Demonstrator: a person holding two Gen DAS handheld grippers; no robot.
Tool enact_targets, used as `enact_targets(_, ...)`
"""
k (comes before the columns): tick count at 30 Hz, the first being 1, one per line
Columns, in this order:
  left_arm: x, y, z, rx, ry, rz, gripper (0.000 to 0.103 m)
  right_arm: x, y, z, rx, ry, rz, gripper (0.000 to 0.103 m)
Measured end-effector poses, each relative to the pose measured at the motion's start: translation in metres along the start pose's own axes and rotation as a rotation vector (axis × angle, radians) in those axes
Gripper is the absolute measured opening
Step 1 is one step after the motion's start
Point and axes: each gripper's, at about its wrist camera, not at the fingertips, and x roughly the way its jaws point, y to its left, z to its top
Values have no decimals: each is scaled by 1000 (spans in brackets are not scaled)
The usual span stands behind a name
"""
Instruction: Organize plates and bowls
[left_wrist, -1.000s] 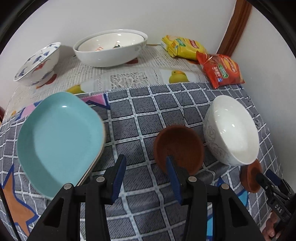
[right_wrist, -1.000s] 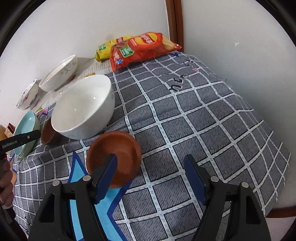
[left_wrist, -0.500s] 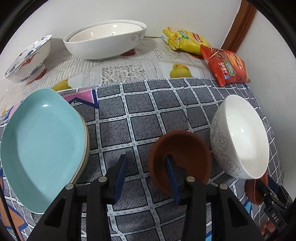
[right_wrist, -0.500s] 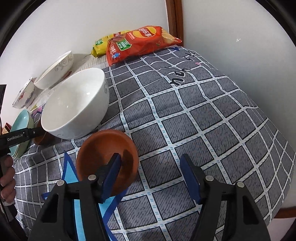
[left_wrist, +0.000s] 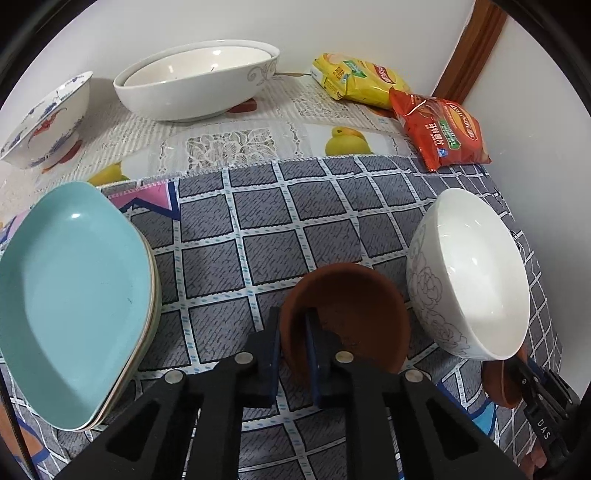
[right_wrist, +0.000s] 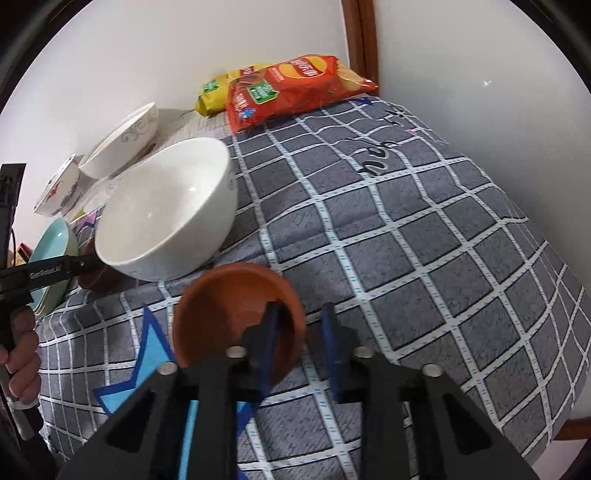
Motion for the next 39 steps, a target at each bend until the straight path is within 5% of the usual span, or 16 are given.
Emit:
enact_targets(10, -20, 2, -4, -18, -30, -46, 8, -9, 3, 0, 42, -6, 9, 8)
enact_targets(26, -82, 23, 5, -34, -127, -56, 8, -71, 15, 37, 32, -138, -17, 8)
enact_targets(39, -96, 49, 12, -66, -150, -36, 8, -47, 62, 69, -46, -106, 3, 9)
